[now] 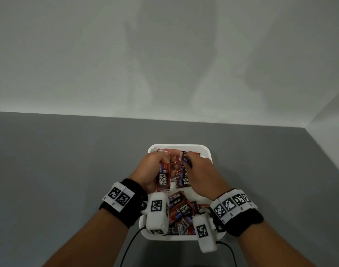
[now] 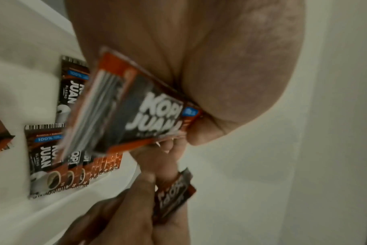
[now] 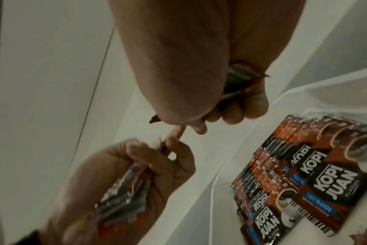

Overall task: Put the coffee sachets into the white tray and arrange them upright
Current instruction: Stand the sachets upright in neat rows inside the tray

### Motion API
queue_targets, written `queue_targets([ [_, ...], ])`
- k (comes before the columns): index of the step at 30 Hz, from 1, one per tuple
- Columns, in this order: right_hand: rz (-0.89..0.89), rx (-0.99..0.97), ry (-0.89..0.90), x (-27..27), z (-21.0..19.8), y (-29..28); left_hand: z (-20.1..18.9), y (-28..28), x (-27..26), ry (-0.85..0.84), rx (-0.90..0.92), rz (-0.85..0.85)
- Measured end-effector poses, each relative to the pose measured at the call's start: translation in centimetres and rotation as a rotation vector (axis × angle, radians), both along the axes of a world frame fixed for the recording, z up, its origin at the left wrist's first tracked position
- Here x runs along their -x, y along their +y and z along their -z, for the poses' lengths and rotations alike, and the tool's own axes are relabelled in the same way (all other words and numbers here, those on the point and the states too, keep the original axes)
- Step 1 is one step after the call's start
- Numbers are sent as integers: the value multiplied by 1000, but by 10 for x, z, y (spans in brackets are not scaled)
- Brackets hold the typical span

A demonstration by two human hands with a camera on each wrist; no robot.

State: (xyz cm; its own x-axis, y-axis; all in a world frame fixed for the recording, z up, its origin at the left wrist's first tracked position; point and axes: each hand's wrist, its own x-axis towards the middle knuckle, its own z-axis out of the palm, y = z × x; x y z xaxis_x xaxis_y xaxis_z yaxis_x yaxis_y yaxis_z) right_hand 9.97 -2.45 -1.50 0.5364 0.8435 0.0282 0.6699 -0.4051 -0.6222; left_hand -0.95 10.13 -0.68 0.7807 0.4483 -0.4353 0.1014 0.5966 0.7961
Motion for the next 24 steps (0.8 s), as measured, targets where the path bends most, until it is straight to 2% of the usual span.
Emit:
queue_targets([
  [3, 98, -81, 166, -6, -5, -1, 2, 3, 5, -38, 18, 51],
  [6, 236, -260, 672, -3, -16, -1, 4, 0, 7, -38, -77, 124],
  [7, 263, -308, 806, 0, -22, -1, 3, -2, 6, -6, -167, 153],
  [8, 267, -328, 852, 0, -25, -2, 1, -4, 6, 25, -272, 190],
  [11, 221, -345, 879, 0, -32, -2, 1, -9, 2, 65, -464, 274],
  [15, 264, -356, 852, -10, -26, -8, 4, -4, 4, 107, -369, 251],
  [18, 342, -417, 927, -20, -22, -17, 5, 7, 9, 63, -286, 162],
  [19, 346, -411, 910, -21, -22, -20, 8, 11, 10, 52, -286, 108],
  [24, 308, -276, 598, -22, -13, -22, 8, 16, 5, 33, -367, -92],
])
